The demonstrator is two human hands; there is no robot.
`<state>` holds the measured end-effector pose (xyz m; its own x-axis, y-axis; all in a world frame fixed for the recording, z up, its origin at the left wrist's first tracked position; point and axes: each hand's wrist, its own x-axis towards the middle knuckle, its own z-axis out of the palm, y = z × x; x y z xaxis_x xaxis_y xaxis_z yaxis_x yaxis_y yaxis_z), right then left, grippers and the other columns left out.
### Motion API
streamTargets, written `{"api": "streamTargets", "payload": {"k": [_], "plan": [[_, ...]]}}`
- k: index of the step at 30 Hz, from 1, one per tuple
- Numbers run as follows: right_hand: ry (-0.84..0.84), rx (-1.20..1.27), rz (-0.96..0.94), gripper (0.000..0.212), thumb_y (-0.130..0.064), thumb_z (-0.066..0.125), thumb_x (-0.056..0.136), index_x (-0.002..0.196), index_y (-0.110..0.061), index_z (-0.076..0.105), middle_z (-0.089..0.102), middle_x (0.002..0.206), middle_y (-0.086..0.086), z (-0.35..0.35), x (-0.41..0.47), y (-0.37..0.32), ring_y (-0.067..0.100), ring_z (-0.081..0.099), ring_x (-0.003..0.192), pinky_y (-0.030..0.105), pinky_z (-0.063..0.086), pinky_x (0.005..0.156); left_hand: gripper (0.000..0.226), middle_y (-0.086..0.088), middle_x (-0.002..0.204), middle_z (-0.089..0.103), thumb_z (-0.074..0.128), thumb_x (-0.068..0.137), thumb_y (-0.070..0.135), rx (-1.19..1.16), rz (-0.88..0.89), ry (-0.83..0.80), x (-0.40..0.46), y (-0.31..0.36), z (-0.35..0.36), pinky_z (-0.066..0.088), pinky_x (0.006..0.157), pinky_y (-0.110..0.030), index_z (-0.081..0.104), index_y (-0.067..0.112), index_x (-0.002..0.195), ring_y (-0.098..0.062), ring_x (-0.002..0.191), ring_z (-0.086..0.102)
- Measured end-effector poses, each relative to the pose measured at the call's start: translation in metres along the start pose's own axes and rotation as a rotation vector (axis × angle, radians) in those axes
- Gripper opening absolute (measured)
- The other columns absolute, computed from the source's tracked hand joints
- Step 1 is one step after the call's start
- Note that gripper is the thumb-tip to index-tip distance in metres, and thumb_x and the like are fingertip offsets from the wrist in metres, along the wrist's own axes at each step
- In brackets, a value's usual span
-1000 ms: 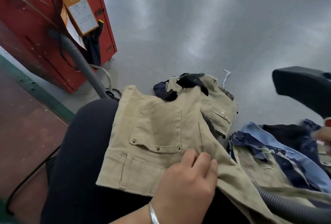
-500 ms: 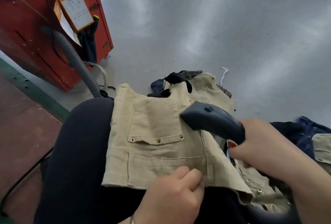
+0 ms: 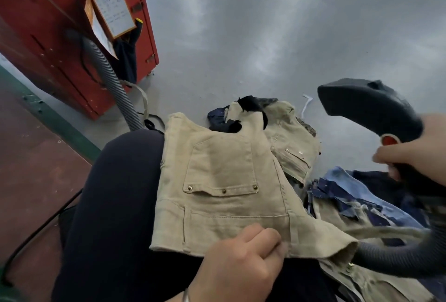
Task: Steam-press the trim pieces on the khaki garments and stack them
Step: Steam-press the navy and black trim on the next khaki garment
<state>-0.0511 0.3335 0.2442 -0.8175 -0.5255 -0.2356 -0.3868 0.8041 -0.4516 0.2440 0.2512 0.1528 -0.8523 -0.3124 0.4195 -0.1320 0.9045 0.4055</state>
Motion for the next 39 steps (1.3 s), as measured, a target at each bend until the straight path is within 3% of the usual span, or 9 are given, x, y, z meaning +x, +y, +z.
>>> {"api": "streamTargets", "payload": {"k": [2, 4, 7, 13, 16, 24, 30, 36, 39], "plan": [[-0.142, -0.137, 0.024, 0.011, -0.01, 0.079, 0.073, 0.082, -0.012, 0.073, 0.071, 0.063, 0.014, 0.0, -0.015, 0.029, 0.037, 0.071, 0.061, 0.048, 0.059, 0.06, 0.027, 0.009, 0.075, 0.066, 0.051, 0.089, 0.019, -0.02, -0.034, -0.012, 0.002, 0.0, -0.001, 0.043, 0.035, -0.022, 0.075, 0.019, 0.075, -0.01, 0.061, 0.06], [-0.335, -0.234, 0.042, 0.019, -0.007, 0.075, 0.078, 0.095, -0.016, 0.073, 0.076, 0.083, 0.017, 0.008, -0.04, 0.041, 0.035, 0.074, 0.077, 0.026, 0.058, 0.066, 0.027, 0.009, 0.078, 0.067, 0.051, 0.088, 0.02, -0.05, -0.024, -0.031, 0.004, 0.0, -0.002, 0.044, 0.036, -0.022, 0.075, 0.02, 0.076, -0.01, 0.063, 0.061], [-0.332, -0.274, -0.042, 0.027, -0.018, 0.073, 0.058, 0.077, -0.037, 0.067, 0.07, 0.054, 0.001, 0.025, -0.077, 0.018, 0.015, 0.068, 0.048, 0.026, 0.051, 0.047, 0.023, 0.008, 0.085, 0.067, 0.053, 0.081, 0.022, -0.142, -0.048, -0.089, 0.007, -0.002, -0.005, 0.046, 0.04, -0.021, 0.076, 0.024, 0.08, -0.01, 0.069, 0.062], [-0.369, -0.202, -0.063, 0.015, -0.014, 0.07, 0.067, 0.072, -0.022, 0.059, 0.064, 0.05, -0.007, 0.061, -0.078, -0.028, 0.007, 0.053, 0.031, 0.023, 0.044, 0.038, 0.026, 0.007, 0.094, 0.064, 0.075, 0.065, 0.015, -0.271, -0.056, -0.212, 0.004, -0.011, -0.004, 0.05, 0.052, -0.022, 0.075, 0.024, 0.09, -0.013, 0.079, 0.063], [-0.321, -0.126, -0.089, 0.013, -0.006, 0.067, 0.074, 0.076, -0.015, 0.058, 0.056, 0.037, -0.003, 0.071, -0.048, -0.045, 0.006, 0.043, 0.024, 0.016, 0.031, 0.031, 0.024, 0.009, 0.096, 0.064, 0.072, 0.069, 0.017, -0.281, -0.075, -0.209, 0.003, -0.008, -0.006, 0.051, 0.053, -0.022, 0.074, 0.024, 0.092, -0.011, 0.082, 0.062], [-0.106, -0.017, -0.046, 0.018, -0.009, 0.073, 0.069, 0.074, -0.017, 0.058, 0.061, 0.04, 0.002, 0.055, -0.015, -0.046, 0.016, 0.056, 0.031, 0.027, 0.048, 0.042, 0.033, 0.007, 0.084, 0.068, 0.047, 0.093, 0.014, -0.042, 0.033, -0.067, 0.006, -0.002, -0.005, 0.05, 0.053, -0.025, 0.075, 0.02, 0.078, -0.014, 0.071, 0.063], [0.107, -0.234, -0.118, 0.033, -0.053, 0.054, 0.053, 0.075, -0.031, 0.065, 0.066, 0.061, -0.024, 0.012, -0.046, 0.017, 0.004, 0.059, 0.036, 0.029, 0.051, 0.039, 0.03, 0.007, 0.07, 0.066, 0.049, 0.08, 0.009, 0.203, 0.088, -0.067, 0.01, 0.01, -0.005, 0.043, 0.044, -0.023, 0.071, 0.022, 0.065, -0.014, 0.057, 0.058], [-0.169, -0.502, -0.345, 0.031, -0.05, 0.037, 0.048, 0.076, -0.041, 0.047, 0.049, 0.056, -0.015, 0.041, -0.115, -0.015, 0.007, 0.053, 0.053, 0.029, 0.044, 0.045, 0.028, 0.006, 0.061, 0.064, 0.05, 0.078, 0.022, 0.253, -0.143, -0.118, 0.002, 0.029, 0.005, 0.031, 0.036, -0.019, 0.076, 0.016, 0.073, -0.01, 0.041, 0.054], [-0.337, -0.617, -0.327, 0.019, -0.049, 0.04, 0.064, 0.081, -0.041, 0.035, 0.054, 0.079, -0.014, 0.054, -0.127, -0.05, 0.006, 0.06, 0.09, 0.017, 0.039, 0.08, 0.03, 0.003, 0.063, 0.067, 0.046, 0.074, 0.021, 0.216, -0.198, -0.093, 0.002, 0.031, 0.002, 0.032, 0.033, -0.018, 0.076, 0.017, 0.07, -0.012, 0.037, 0.053]]}}
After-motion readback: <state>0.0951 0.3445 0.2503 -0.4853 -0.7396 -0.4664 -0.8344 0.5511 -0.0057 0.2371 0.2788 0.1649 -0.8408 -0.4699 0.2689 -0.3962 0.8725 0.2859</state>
